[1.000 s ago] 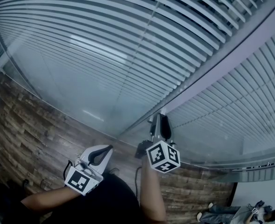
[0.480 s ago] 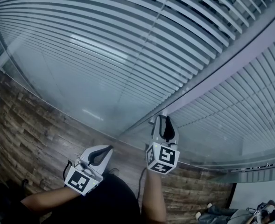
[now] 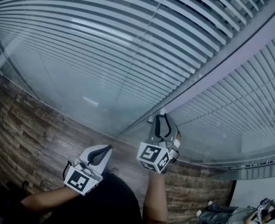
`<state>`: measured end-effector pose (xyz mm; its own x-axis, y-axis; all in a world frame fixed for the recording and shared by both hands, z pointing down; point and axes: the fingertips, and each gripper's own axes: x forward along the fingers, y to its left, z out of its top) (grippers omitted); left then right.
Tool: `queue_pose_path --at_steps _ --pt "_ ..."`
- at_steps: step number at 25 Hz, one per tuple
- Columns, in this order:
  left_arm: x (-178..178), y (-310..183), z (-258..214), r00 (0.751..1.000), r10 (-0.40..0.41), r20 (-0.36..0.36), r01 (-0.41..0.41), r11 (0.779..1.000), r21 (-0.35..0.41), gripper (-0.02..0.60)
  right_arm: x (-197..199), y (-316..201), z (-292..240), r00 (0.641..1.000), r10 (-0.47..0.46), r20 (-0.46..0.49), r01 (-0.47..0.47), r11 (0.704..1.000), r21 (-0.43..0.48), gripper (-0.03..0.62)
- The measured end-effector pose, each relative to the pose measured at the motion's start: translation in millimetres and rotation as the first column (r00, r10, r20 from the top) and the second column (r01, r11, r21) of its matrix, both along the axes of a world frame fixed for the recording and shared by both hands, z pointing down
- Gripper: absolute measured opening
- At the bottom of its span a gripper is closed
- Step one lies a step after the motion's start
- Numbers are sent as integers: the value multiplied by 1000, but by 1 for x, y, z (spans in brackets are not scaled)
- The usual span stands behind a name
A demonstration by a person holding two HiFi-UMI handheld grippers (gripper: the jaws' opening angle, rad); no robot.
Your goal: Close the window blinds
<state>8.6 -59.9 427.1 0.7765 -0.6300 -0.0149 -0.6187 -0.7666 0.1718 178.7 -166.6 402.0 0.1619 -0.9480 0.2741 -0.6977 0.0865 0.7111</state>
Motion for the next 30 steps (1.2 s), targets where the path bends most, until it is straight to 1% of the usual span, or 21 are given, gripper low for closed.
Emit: queue_pose_path --at_steps 2,4,6,7,8,9,10,11,12,13,14,15,17,19,21,23,24,25,26,27,30 --pt "1 0 0 1000 2 2 -2 1000 0 -2 1 0 0 1000 -3 26 3 1000 7 127" --pt "2 2 0 1000 2 2 -2 1000 1 -2 2 1 0 996 -9 88 7 1000 23 130" --pt "0 3 0 1000 -1 -1 1 1000 2 -2 2 3 -1 979 -22 205 12 999 47 132" --pt "-1 3 1 1000 -4 -2 4 1000 2 -2 2 4 -1 959 -26 281 9 998 62 132" --pt "-3 2 1 1000 -7 -3 7 1000 3 -2 3 5 -2 932 -30 362 1 997 79 132" --pt "-4 2 1 1000 -9 -2 9 1000 5 -2 4 6 -3 894 -33 447 -12 995 97 138" --pt "-4 2 1 1000 -11 -1 11 1000 7 -2 6 7 -4 841 -38 540 -28 993 114 150" --pt "-4 2 1 1000 -13 0 13 1000 8 -2 8 8 -5 769 -47 637 -45 991 128 160" --pt "-4 3 1 1000 -13 0 13 1000 7 -2 9 9 -5 683 -59 728 -62 988 138 174" --pt "-4 4 1 1000 -12 2 12 1000 5 -2 10 10 -4 601 -68 796 -80 986 144 184" --pt "-3 5 1 1000 -9 4 9 1000 4 -2 10 10 -4 541 -72 838 -100 984 149 183" --pt "-2 5 2 1000 -5 6 5 1000 4 -2 11 9 -4 503 -72 861 -121 981 153 183" --pt "-1 5 1 1000 -1 7 1 1000 7 -2 13 8 -3 453 -71 889 -160 974 159 163" --pt "-1 5 0 1000 -6 7 6 1000 6 -2 15 7 -4 416 -72 907 -187 969 163 143" --pt "-3 4 0 1000 -13 6 13 1000 1 -2 17 6 -5 390 -78 918 -197 966 166 137" --pt "-4 3 -1 1000 -17 5 17 1000 3 -2 17 6 -6 382 -87 920 -195 966 172 132" --pt "-4 3 -1 1000 -20 5 20 1000 5 -2 16 6 -6 390 -89 916 -191 966 175 130" --pt "-5 3 -2 1000 -22 6 21 1000 7 -2 15 5 -7 411 -86 908 -185 967 176 129" --pt "-5 3 -2 1000 -22 7 22 1000 8 -2 14 5 -7 448 -79 890 -177 969 175 129" --pt "-5 3 -1 1000 -22 9 22 1000 8 -2 13 6 -7 501 -70 863 -164 971 174 127" --pt "-5 3 1 1000 -22 12 22 1000 -2 -2 11 6 -6 680 -44 732 -117 979 167 127"
